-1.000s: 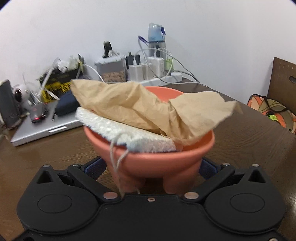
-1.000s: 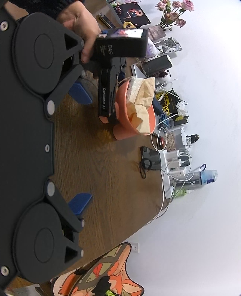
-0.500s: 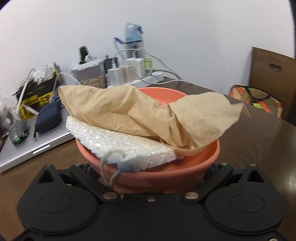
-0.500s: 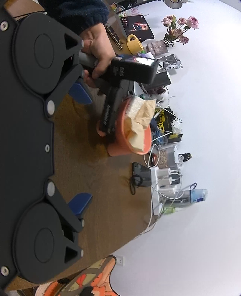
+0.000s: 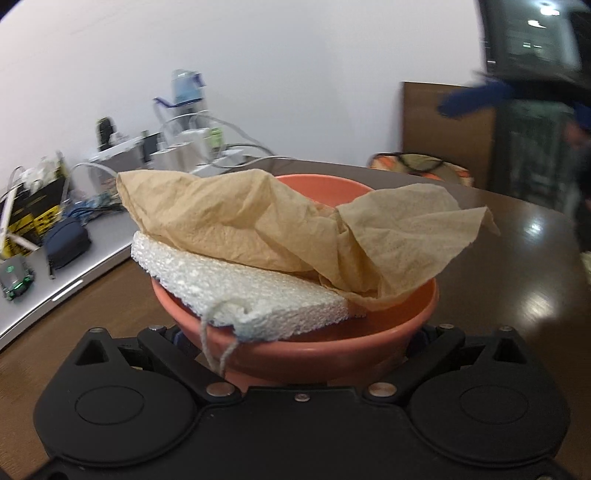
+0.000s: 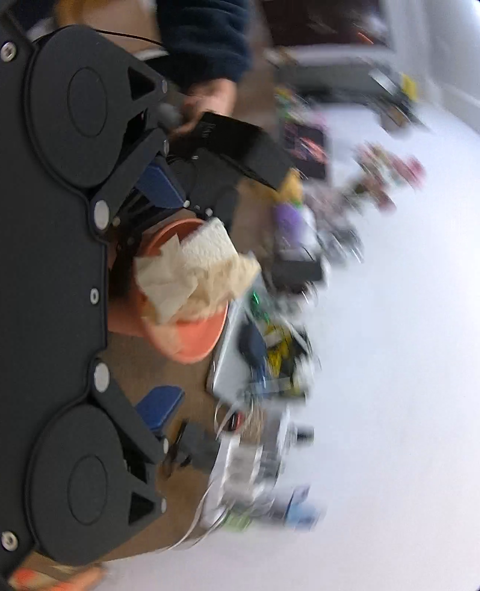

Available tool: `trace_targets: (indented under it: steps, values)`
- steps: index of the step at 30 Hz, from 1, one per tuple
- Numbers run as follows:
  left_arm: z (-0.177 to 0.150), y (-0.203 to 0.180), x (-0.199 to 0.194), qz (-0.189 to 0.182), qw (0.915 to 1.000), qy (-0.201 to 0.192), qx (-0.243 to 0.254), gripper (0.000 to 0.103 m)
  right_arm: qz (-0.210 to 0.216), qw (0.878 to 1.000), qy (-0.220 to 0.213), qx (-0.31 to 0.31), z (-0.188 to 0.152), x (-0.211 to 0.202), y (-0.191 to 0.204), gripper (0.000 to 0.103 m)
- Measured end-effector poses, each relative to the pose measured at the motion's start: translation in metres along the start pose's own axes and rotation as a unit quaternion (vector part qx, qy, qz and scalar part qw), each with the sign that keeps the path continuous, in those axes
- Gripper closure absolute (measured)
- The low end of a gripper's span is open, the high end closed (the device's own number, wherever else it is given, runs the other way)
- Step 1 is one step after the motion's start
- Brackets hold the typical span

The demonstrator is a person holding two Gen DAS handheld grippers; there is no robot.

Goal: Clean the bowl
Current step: 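Reach the right gripper into the pink bowl and grasp the brown paper towel, then lift the paper towel out with the right gripper, drop it on the table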

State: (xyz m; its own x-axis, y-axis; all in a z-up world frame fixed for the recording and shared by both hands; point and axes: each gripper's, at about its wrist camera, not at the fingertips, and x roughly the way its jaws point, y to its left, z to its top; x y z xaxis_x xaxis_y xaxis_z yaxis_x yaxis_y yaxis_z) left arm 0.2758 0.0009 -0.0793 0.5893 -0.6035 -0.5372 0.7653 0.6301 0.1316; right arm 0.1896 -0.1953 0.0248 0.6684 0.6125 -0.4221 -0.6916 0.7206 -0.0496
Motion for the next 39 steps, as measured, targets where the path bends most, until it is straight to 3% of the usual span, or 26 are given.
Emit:
trace_targets:
  steps: [6, 8, 9, 10, 11, 12, 19, 24, 28, 34, 39]
  values:
    - [-0.006, -0.008, -0.005, -0.022, 0.9996, 0.000, 0.019, 0.003, 0.068, 0.995, 0.073, -0.026, 0.031, 0.058, -0.011, 0.001]
    - [-0.006, -0.009, -0.004, -0.022, 0.9996, 0.002, 0.020, 0.003, 0.093, 0.990, 0.103, -0.027, 0.039, 0.079, -0.016, 0.006]
    - [-0.006, -0.010, -0.002, -0.021, 0.9995, 0.006, 0.022, 0.003, 0.102, 0.988, 0.118, -0.023, 0.040, 0.088, -0.017, 0.020]
    - [-0.006, -0.011, -0.001, -0.020, 0.9995, 0.011, 0.023, 0.003, 0.110, 0.985, 0.131, -0.014, 0.040, 0.096, -0.019, 0.044]
    - [-0.006, -0.014, 0.000, -0.014, 0.9993, 0.017, 0.029, 0.002, 0.116, 0.983, 0.141, 0.004, 0.037, 0.100, -0.023, 0.060]
    - [-0.007, -0.016, 0.000, -0.010, 0.9991, 0.021, 0.034, 0.002, 0.123, 0.981, 0.151, 0.023, 0.035, 0.105, -0.028, 0.096]
    - [-0.010, -0.020, -0.005, -0.008, 0.9989, 0.024, 0.039, 0.002, 0.123, 0.981, 0.147, 0.023, 0.028, 0.090, -0.019, 0.099]
    - [-0.009, -0.033, -0.005, 0.027, 0.9962, 0.006, 0.082, 0.003, 0.068, 0.991, 0.110, -0.022, 0.043, 0.060, -0.018, 0.099]
    - [-0.010, -0.035, -0.006, 0.037, 0.9959, 0.006, 0.083, 0.003, 0.028, 0.993, 0.099, -0.058, 0.050, 0.042, -0.024, 0.099]
    - [-0.009, -0.032, -0.004, 0.050, 0.9957, 0.008, 0.077, 0.003, -0.011, 0.989, 0.123, -0.079, 0.043, 0.022, -0.040, 0.099]
    - [-0.009, -0.028, -0.005, 0.062, 0.9962, 0.015, 0.059, 0.003, -0.058, 0.980, 0.163, -0.097, 0.015, 0.034, -0.055, 0.099]
